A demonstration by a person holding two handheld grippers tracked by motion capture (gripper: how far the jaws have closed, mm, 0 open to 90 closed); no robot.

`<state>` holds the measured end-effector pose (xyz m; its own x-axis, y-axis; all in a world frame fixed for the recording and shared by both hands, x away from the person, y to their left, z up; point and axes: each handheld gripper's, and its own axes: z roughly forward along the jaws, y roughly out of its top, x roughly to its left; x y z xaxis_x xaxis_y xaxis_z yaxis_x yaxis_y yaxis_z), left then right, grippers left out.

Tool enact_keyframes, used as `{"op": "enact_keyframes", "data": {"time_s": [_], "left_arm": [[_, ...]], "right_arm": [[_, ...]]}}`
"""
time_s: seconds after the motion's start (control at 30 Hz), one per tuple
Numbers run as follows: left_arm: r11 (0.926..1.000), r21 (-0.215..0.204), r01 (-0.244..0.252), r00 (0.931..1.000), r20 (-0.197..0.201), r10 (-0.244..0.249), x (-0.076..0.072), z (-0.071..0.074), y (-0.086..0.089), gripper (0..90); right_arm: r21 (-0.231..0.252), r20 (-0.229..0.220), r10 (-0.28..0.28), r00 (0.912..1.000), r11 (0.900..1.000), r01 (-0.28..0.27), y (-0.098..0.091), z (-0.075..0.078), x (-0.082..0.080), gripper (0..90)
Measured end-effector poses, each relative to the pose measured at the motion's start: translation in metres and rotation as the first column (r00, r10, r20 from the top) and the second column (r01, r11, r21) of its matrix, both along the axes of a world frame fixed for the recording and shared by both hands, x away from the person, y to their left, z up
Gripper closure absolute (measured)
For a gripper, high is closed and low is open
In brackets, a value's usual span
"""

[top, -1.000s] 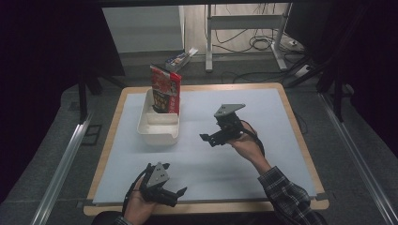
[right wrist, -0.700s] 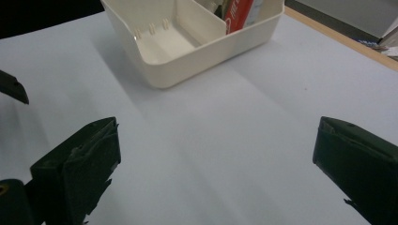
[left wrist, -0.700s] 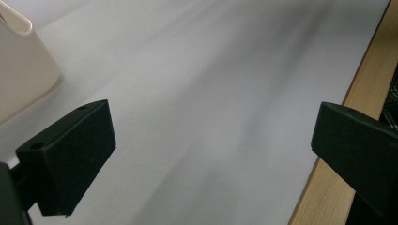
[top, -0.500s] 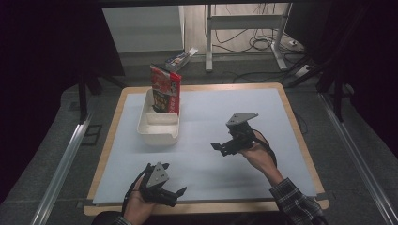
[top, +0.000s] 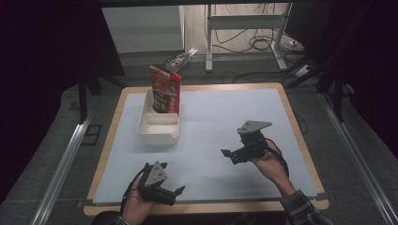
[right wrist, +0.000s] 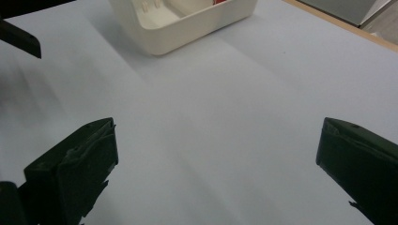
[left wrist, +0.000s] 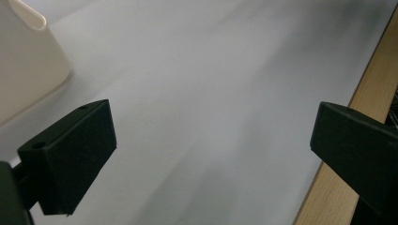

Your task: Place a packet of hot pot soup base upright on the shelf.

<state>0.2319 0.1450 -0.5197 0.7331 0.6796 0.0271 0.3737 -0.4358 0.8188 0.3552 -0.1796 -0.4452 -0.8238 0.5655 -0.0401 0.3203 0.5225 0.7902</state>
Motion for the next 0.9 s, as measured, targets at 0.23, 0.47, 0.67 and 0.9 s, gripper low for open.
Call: {"op": "enact_keyframes", "data": {"time_s": [0.23,0.47,0.67,0.9], "left_arm": [[0.9999,0.000,-0.012,0.9999,-0.004,0.012,0.001,0.001,0.003,0.9],[0.9997,0.001,-0.026,0.9996,-0.006,0.026,0.002,0.001,0.007,1.1],[0.9994,0.000,-0.035,0.9993,-0.010,0.035,0.003,0.002,0.010,1.3],[0.9991,0.002,-0.042,0.9990,-0.014,0.042,0.003,0.002,0.012,1.5]], "right_arm": [[-0.004,0.023,-0.015,0.9996,0.9999,0.015,-0.009,0.001,-0.011,0.0],[-0.006,0.035,-0.036,0.9987,0.9993,0.037,-0.022,-0.001,-0.021,0.0],[0.007,0.038,-0.064,0.9972,0.9979,0.064,-0.038,-0.005,-0.029,0.0],[0.014,0.029,-0.100,0.9946,0.9949,0.100,-0.055,-0.014,-0.038,0.0]]}}
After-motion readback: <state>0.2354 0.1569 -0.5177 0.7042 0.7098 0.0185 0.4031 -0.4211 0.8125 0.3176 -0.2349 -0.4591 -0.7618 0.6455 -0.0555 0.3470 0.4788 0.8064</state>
